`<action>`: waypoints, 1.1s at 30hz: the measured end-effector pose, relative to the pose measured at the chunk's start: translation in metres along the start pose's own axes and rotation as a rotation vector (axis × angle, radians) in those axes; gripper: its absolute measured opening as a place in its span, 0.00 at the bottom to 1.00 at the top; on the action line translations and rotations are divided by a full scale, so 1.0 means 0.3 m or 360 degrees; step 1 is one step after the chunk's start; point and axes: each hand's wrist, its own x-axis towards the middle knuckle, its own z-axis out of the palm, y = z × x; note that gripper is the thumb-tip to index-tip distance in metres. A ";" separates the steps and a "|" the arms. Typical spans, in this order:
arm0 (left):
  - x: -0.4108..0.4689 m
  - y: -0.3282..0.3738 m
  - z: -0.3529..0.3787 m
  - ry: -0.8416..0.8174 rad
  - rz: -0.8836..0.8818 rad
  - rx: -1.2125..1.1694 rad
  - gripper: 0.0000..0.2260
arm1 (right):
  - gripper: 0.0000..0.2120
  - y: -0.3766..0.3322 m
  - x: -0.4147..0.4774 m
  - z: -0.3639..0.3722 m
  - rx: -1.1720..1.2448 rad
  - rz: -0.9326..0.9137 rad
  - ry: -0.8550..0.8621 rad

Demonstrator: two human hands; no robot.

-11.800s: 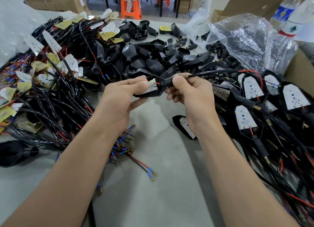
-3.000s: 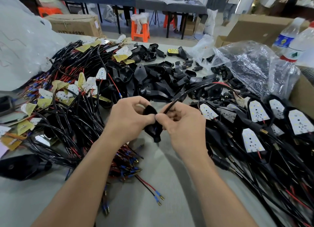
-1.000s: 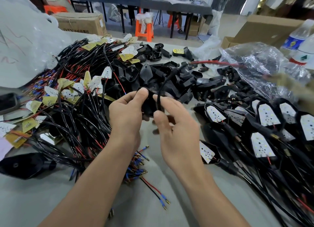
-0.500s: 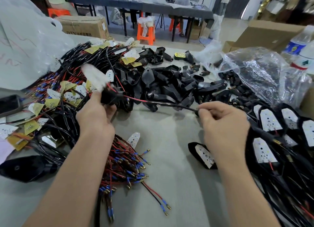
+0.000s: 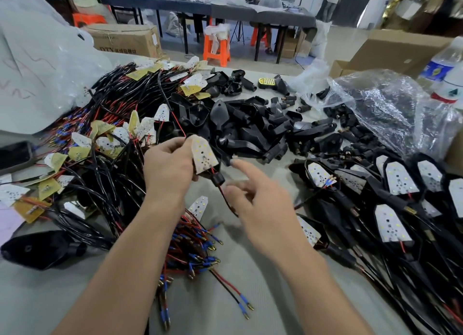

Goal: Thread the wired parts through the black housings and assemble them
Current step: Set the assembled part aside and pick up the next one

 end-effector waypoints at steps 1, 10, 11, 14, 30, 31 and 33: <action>-0.002 0.000 0.004 -0.0052 -0.0007 0.0021 0.21 | 0.16 0.005 0.005 0.015 0.0029 0.0017 -0.0001; -0.016 -0.008 0.012 -0.0187 -0.0111 0.0063 0.12 | 0.10 0.026 0.027 0.019 0.0548 0.0168 -0.0235; -0.017 -0.006 0.012 -0.0187 -0.0114 0.0062 0.13 | 0.09 0.027 0.027 0.020 0.0570 0.0178 -0.0259; -0.019 0.001 0.009 -0.0352 -0.0129 -0.0022 0.15 | 0.10 0.036 0.030 0.023 0.0525 0.0183 -0.0202; 0.007 -0.010 -0.013 -0.0305 0.0215 0.0067 0.10 | 0.11 0.029 0.023 0.008 0.0234 0.0117 0.0079; 0.012 -0.014 -0.018 -0.0214 0.0271 0.0092 0.11 | 0.10 0.029 0.023 0.008 0.0244 0.0123 0.0090; 0.028 -0.029 -0.031 -0.0110 0.0456 0.0297 0.11 | 0.08 0.029 0.022 0.008 0.0268 0.0105 0.0107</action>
